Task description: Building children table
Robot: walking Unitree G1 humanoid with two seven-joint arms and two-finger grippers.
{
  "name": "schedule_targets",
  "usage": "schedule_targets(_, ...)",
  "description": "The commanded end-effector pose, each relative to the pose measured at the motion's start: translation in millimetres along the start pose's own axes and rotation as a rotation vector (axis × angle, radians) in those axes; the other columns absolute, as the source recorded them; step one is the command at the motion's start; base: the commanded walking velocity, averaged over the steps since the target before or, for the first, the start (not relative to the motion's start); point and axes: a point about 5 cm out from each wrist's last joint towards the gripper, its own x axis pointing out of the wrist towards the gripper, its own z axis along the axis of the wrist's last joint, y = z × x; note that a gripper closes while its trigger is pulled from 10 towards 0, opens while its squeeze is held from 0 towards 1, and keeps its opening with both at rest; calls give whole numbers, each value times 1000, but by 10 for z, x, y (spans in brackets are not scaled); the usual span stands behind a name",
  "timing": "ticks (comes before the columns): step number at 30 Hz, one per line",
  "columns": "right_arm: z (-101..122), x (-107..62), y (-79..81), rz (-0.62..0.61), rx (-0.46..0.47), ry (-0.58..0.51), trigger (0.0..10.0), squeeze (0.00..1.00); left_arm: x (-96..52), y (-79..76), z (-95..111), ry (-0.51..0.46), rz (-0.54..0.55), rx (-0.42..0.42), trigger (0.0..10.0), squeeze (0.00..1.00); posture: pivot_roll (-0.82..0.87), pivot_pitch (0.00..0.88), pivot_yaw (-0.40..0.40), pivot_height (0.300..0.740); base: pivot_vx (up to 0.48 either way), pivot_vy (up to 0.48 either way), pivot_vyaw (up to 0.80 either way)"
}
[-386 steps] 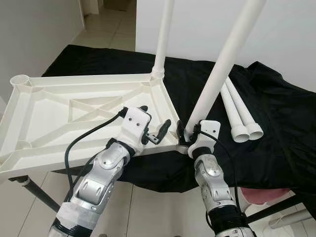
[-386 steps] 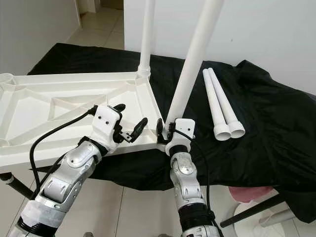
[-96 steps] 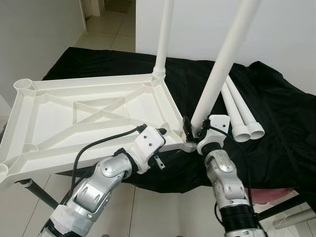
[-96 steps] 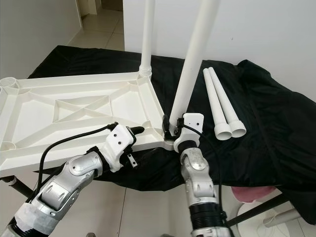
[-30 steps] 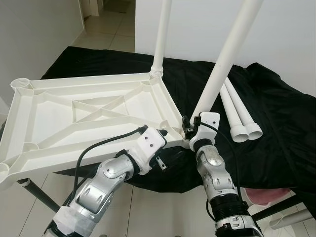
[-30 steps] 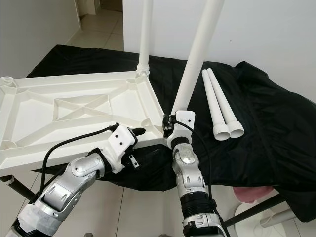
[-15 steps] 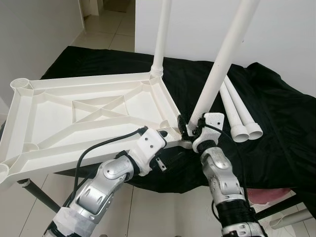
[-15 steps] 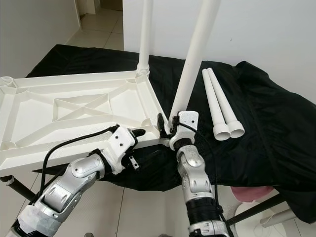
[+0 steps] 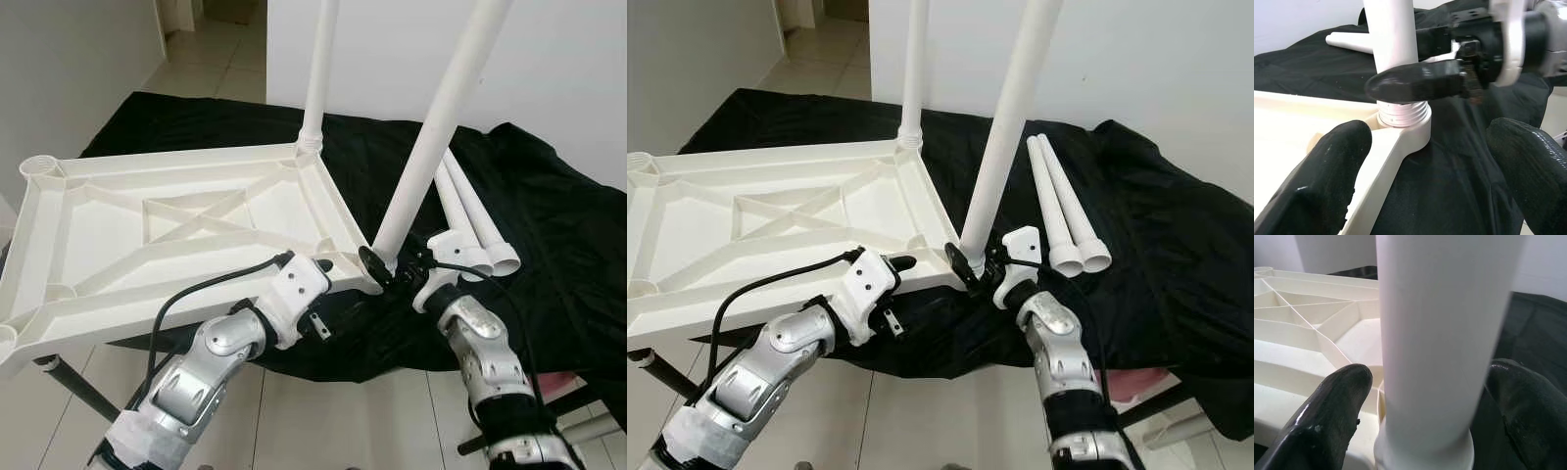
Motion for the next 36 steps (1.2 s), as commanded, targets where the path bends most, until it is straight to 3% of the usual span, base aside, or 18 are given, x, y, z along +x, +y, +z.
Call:
schedule_targets(1,-53,20,-4,37,-12,25,10000,0,30,-53,7,0,-67,18,10000,0,24,0,-80,740,0,0,0)
schedule_targets(6,-61,89,-19,47,-22,28,10000,0,34,-55,9,-2,-70,18,10000,0,22,0,-76,740,0,0,0)
schedule_targets(8,-81,163,-8,63,-11,38,5412,0,49,-56,12,-4,-75,23,10000,0,26,0,-77,740,0,0,0)
schedule_targets(9,-81,163,-8,63,-11,38,5412,0,49,-56,12,-4,-75,23,10000,0,26,0,-77,740,0,0,0)
schedule_targets(10,-94,184,2,72,-7,44,2275,0,54,-55,15,-5,-75,24,10000,0,27,0,-77,740,0,0,0)
schedule_targets(11,-106,194,9,79,1,48,0,0,59,-54,18,-6,-74,25,10000,0,29,0,-79,740,0,0,0)
schedule_targets(24,-210,134,-8,70,64,33,0,0,66,-88,17,-11,-77,21,10000,0,30,0,-82,740,0,0,0)
schedule_targets(25,-234,128,8,44,85,30,10000,0,65,-88,13,-9,-80,22,10000,0,23,0,-78,740,0,0,0)
schedule_targets(31,-286,110,54,-54,116,30,10000,0,61,-85,8,-7,-85,22,10000,0,17,0,-72,740,0,0,0)
schedule_targets(36,-286,137,108,-218,113,34,10000,0,56,-80,1,-5,-76,18,10000,0,16,0,-66,740,0,0,0)
